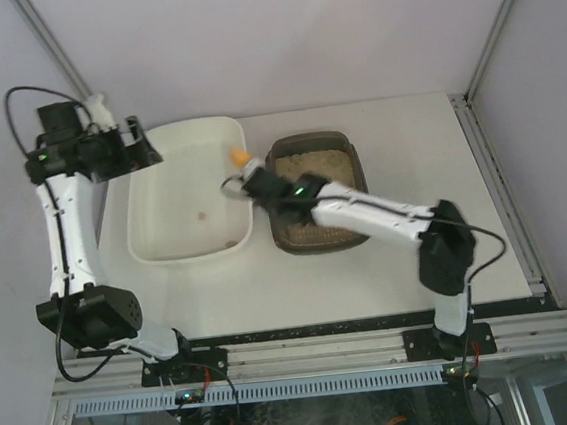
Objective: Clean the litter box
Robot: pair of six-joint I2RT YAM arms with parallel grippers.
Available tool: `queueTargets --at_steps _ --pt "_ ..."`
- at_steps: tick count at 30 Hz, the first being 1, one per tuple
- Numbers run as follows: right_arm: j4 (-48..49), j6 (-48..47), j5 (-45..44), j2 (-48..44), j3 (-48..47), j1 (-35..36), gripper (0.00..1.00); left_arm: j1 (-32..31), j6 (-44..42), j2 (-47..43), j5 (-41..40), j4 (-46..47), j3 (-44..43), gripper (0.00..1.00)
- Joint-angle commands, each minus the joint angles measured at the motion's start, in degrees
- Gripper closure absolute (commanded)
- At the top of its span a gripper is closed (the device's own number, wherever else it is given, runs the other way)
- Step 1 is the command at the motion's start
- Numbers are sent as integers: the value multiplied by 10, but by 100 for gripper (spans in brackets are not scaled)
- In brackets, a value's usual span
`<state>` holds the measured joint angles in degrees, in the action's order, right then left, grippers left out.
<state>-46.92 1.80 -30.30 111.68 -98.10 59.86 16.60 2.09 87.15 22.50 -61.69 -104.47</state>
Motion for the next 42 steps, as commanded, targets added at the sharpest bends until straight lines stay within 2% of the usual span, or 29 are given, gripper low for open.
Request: queueTargets --at_steps 1,4,7,10,13,16,18,22,29,36,42 --pt "8 106 280 -149 63 -150 100 -118 84 9 -93 107 21 0" --pt "-11 152 413 -164 95 -232 100 -172 186 55 -51 167 0 0" --pt "-79 180 455 -129 75 -286 100 -233 263 136 -74 184 -58 0" --pt "-106 191 452 -92 55 -303 100 -280 334 206 -86 199 -104 0" --pt "-104 191 443 -62 44 -301 100 -304 406 257 -41 257 -109 0" --pt "-161 191 399 -9 -15 -299 100 -317 480 297 8 296 -108 0" --pt "-180 191 339 11 -33 -296 100 -328 509 309 23 310 -103 0" --pt "-201 197 268 26 -57 -297 100 -347 515 287 -13 326 -69 0" --pt "-228 190 257 64 -75 -298 100 -347 477 190 -107 347 35 0" --pt "-222 191 232 92 -75 -296 100 -335 457 130 -110 344 99 0" --pt "-217 190 212 116 -89 -289 100 -325 467 73 -111 399 197 0"
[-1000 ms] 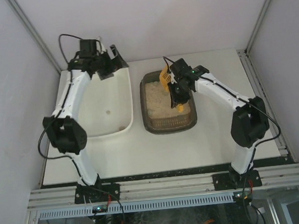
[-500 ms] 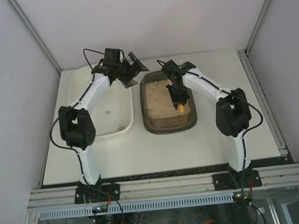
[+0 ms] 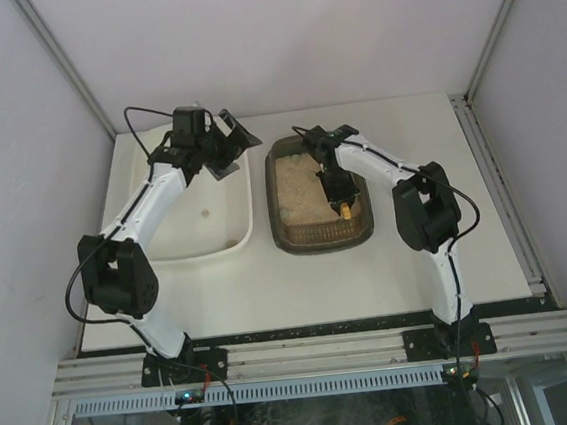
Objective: Clean the litter box
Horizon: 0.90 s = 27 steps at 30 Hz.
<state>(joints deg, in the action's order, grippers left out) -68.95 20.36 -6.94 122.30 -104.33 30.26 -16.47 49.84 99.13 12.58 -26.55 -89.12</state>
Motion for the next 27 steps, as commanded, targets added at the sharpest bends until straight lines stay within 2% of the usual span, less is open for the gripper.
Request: queueTargets --at_steps 1,14,20,27 --pt "2 3 -15 16 -31 7 100 6 -17 -52 -17 50 48 0" --pt "8 -19 224 59 -75 8 100 20 -25 -60 -24 48 59 0" --pt "32 -16 298 38 -28 -2 100 25 -32 -61 -24 45 63 0" --pt "116 16 417 35 19 -22 100 30 -35 -65 -22 45 70 0"
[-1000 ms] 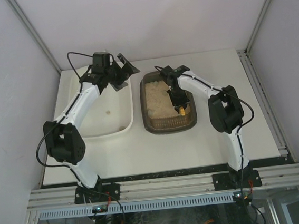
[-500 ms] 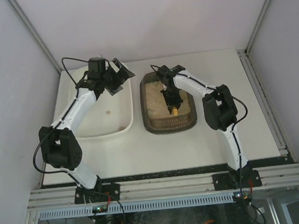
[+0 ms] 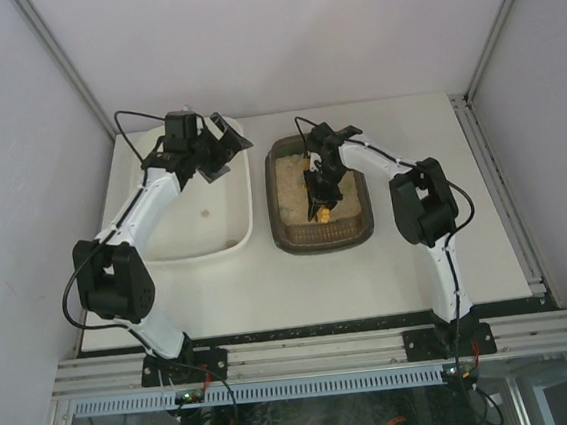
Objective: Clean the litter box
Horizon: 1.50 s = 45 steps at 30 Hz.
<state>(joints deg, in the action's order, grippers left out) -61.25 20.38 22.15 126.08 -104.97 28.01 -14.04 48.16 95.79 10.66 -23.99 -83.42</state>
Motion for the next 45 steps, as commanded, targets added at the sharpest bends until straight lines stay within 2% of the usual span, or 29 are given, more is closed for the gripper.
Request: queueTargets --at_steps 1,6,13,21,26,29,34,40,42,45 --pt "52 22 139 -3 30 -3 100 7 -19 -31 -3 19 14 0" --pt "155 68 220 -31 88 -31 100 8 -45 -41 -7 11 11 0" --pt "217 103 234 -96 164 -61 100 8 -94 -82 -40 -4 13 0" --pt "377 171 295 -172 288 -66 100 8 -205 -92 -61 -113 -75 3" --pt "523 221 335 -218 383 -76 100 8 -262 -124 -127 -174 -96 4" --pt "663 287 372 -230 450 -96 100 8 -282 -151 -177 -201 -87 3" --pt "1054 453 394 -227 587 -117 100 7 -295 -206 -206 -197 -26 2" --pt "1402 617 382 -156 677 -125 100 -6 -356 -228 -314 -206 16 1" --pt "1455 624 376 -137 681 -121 100 -8 -364 -238 -341 -198 43 1" --pt "1447 571 363 -142 681 -114 100 -9 -364 -255 -367 -181 88 1"
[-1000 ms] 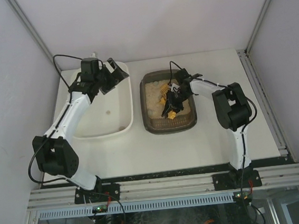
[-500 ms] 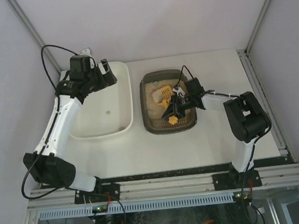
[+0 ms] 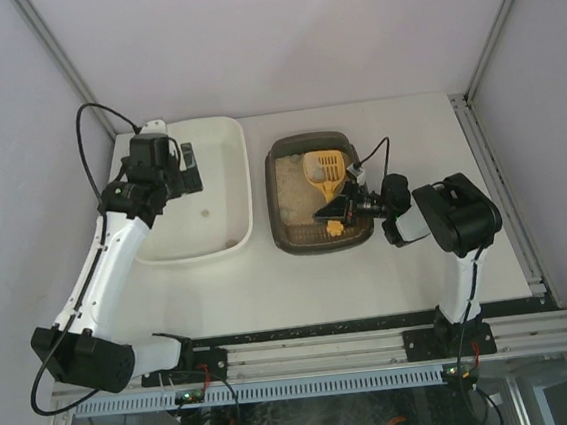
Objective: Clean the litter box
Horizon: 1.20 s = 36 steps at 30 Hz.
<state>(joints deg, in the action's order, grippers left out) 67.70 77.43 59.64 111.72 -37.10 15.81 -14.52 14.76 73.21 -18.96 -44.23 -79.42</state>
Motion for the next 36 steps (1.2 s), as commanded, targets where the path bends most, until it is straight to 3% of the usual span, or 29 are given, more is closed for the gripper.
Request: queueTargets --at_steps 1,5,11,16,19,23,27,32,36 --pt "144 -19 -14 -2 2 10 100 -3 -35 -39 -74 32 64 1" --pt "70 -94 -16 -27 -1 12 100 -3 -57 -78 -82 64 109 0" --pt "-78 -219 -22 -76 0 24 100 35 -88 -117 23 75 153 0" --pt "-81 -242 -37 -108 9 28 100 40 -110 -123 31 64 147 0" --pt "-159 -285 -40 -124 -5 38 100 44 -119 -115 42 48 134 0" --pt "-142 -261 -41 -124 -1 27 100 49 -111 -123 65 44 135 0" --pt "-308 -365 -56 -154 -28 55 100 50 -108 -127 66 46 143 0" --pt "-135 -215 -31 -131 7 9 100 50 -106 -136 87 46 153 0" --pt "-223 -266 -18 -162 -13 31 100 50 -111 -139 89 46 157 0"
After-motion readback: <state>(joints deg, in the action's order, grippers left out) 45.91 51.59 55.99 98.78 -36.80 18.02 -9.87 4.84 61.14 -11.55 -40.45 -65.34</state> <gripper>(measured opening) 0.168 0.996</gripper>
